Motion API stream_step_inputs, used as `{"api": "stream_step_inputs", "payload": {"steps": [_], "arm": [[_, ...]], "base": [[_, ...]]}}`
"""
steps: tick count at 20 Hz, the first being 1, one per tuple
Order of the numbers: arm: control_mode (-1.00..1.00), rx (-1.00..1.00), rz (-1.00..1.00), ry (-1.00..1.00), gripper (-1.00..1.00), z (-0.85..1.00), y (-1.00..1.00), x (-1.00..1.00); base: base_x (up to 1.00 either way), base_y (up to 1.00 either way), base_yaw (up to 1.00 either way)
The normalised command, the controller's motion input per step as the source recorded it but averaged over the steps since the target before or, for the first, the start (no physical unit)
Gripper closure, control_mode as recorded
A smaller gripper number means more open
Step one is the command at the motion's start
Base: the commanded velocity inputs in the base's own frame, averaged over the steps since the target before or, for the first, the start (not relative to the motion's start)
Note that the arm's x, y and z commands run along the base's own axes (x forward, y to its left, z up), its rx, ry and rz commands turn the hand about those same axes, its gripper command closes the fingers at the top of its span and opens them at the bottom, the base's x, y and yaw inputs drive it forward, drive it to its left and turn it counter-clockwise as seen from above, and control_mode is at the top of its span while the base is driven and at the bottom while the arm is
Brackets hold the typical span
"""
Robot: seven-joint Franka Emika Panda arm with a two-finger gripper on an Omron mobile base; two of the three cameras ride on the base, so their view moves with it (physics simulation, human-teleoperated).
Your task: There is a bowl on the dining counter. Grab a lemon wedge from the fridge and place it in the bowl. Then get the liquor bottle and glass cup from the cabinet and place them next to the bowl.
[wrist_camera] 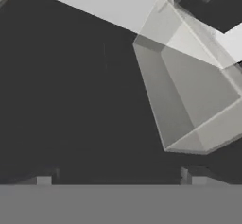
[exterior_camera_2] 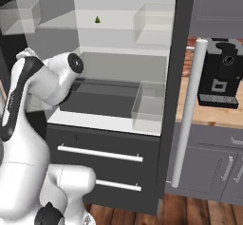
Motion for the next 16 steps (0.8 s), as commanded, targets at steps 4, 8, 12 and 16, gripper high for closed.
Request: {"api": "stream_step_inputs", "payload": {"steps": [4, 8, 12, 16], "arm": [[-1.0, 0.11, 0.12, 0.06, -1.0, -0.3, 0.42, 0.69], [-1.0, 0.1, 0.11, 0.07, -1.0, -0.18, 0.47, 0.71], [-1.0, 0.03, 0.13, 0.04, -1.0, -0.26, 0.65, 0.43], [-1.0, 0.0, 0.15, 0.0, -1.0, -0.2, 0.94, 0.01]], "base": [[0.0, 0.0, 0.0], [0.0, 0.0, 0.0], [0.0, 0.0, 0.0], [0.0, 0.0, 0.0]]}}
